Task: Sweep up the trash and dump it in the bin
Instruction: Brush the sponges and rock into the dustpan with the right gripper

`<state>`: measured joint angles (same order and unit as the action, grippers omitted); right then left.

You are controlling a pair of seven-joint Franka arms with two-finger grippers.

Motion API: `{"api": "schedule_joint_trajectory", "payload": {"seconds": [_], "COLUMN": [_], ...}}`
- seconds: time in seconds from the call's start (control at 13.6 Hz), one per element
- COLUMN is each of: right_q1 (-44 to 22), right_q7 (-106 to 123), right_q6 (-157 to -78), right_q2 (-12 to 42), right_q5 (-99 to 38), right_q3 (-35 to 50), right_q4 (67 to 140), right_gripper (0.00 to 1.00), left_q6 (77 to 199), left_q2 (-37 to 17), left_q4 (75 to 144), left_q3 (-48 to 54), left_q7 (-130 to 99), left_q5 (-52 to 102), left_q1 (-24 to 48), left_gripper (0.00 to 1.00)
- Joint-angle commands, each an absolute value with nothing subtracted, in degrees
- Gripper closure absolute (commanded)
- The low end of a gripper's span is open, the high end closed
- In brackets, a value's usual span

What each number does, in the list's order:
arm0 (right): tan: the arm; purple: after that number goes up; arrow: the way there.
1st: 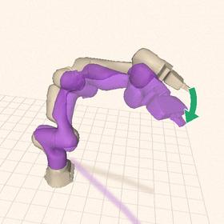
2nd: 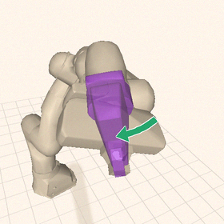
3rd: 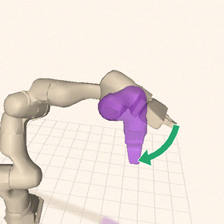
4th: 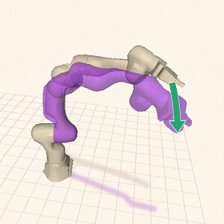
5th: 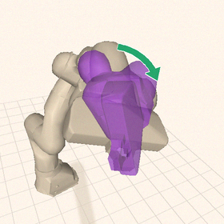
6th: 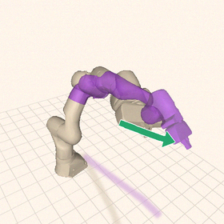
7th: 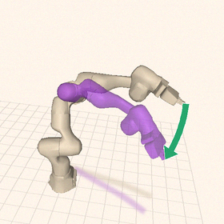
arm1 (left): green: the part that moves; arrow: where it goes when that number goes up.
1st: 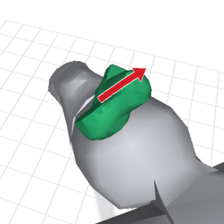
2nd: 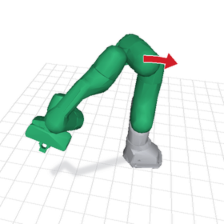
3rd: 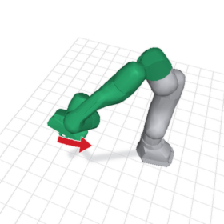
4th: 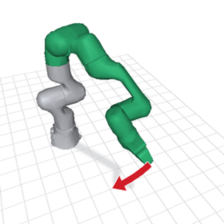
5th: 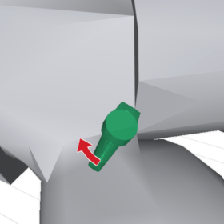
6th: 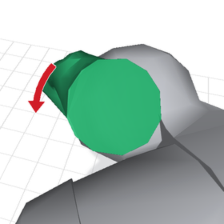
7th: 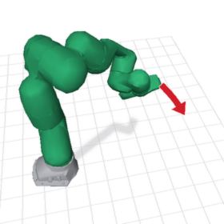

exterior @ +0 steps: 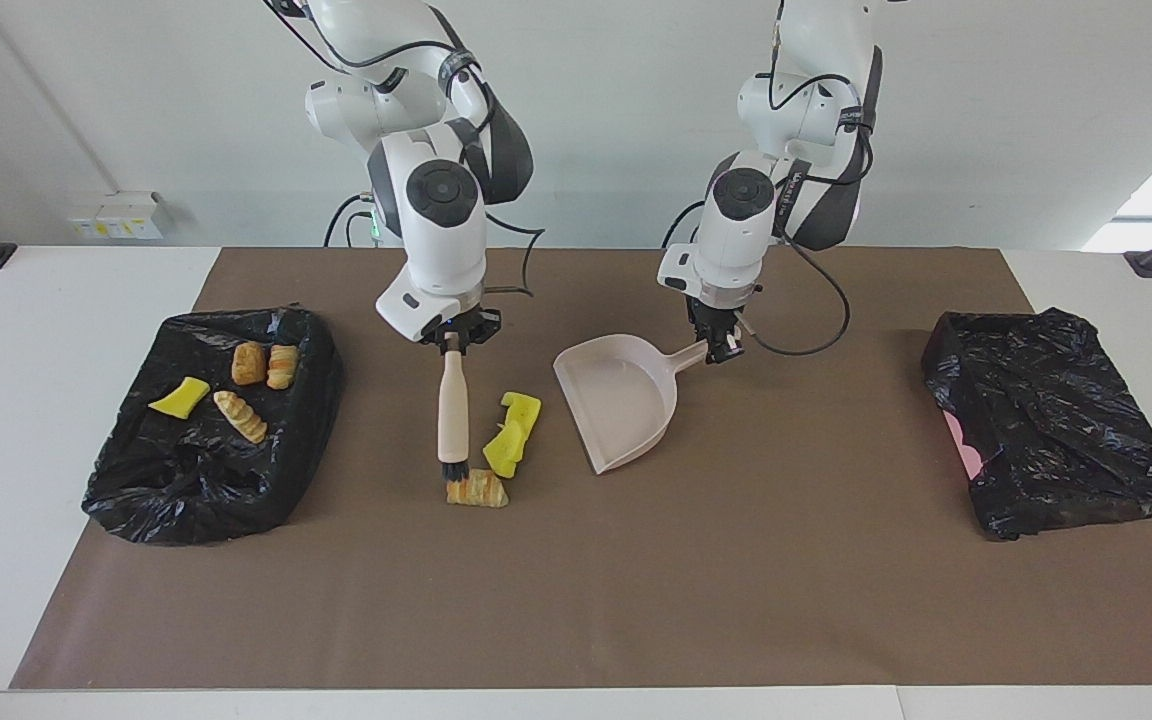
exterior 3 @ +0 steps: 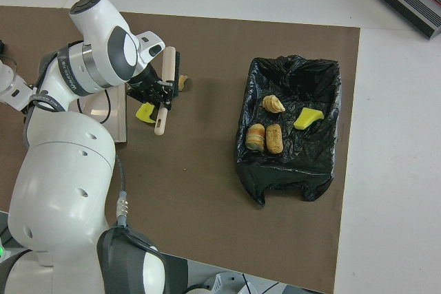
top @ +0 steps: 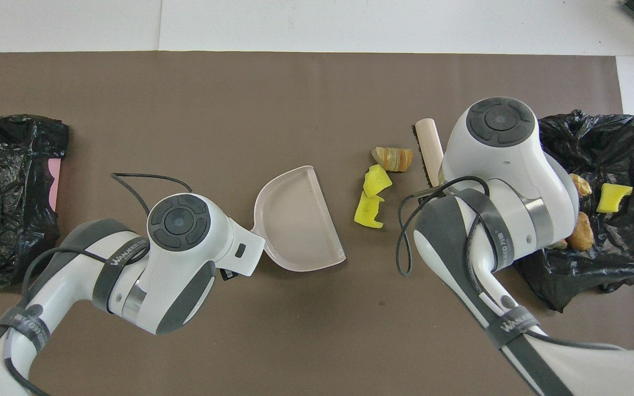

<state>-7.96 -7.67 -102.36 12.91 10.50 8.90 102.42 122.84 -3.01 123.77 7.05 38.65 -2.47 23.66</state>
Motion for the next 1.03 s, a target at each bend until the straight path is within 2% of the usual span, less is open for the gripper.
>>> {"api": "schedule_joint_trajectory", "payload": {"seconds": [0.0, 0.29, 0.52, 0.74, 0.96], "right_q1": [-6.94, -9.48, -15.54, -20.63, -24.07], "right_q7": [-2.99, -4.82, -13.77, -15.11, -14.86], "right_q6": [-103.89, -105.11, -106.25, -107.57, -112.84], "right_q2": [17.03, 20.56, 21.53, 21.01, 18.99], "right_q5": [13.62, 14.77, 10.31, 5.39, -1.47], "right_q3": [9.49, 9.67, 9.75, 10.54, 10.81], "right_q4": [101.34, 101.43, 101.51, 102.3, 105.72], "right_gripper": [1.0, 1.0, 1.0, 1.0, 1.0], "left_q6": [124.89, 124.89, 124.89, 124.89, 124.89], "left_q2": [-1.93, -2.02, -1.93, -1.93, -1.93], "left_q4": [125.42, 125.42, 125.42, 125.42, 125.51], "left_q3": [6.59, 6.59, 6.59, 6.59, 6.59], "left_q7": [36.12, 36.12, 36.12, 36.12, 36.12], "left_q5": [-3.43, -3.43, -3.43, -3.43, -3.43], "left_q1": [23.99, 23.99, 23.99, 23.91, 23.91], "left_gripper": [1.0, 1.0, 1.0, 1.0, 1.0]}}
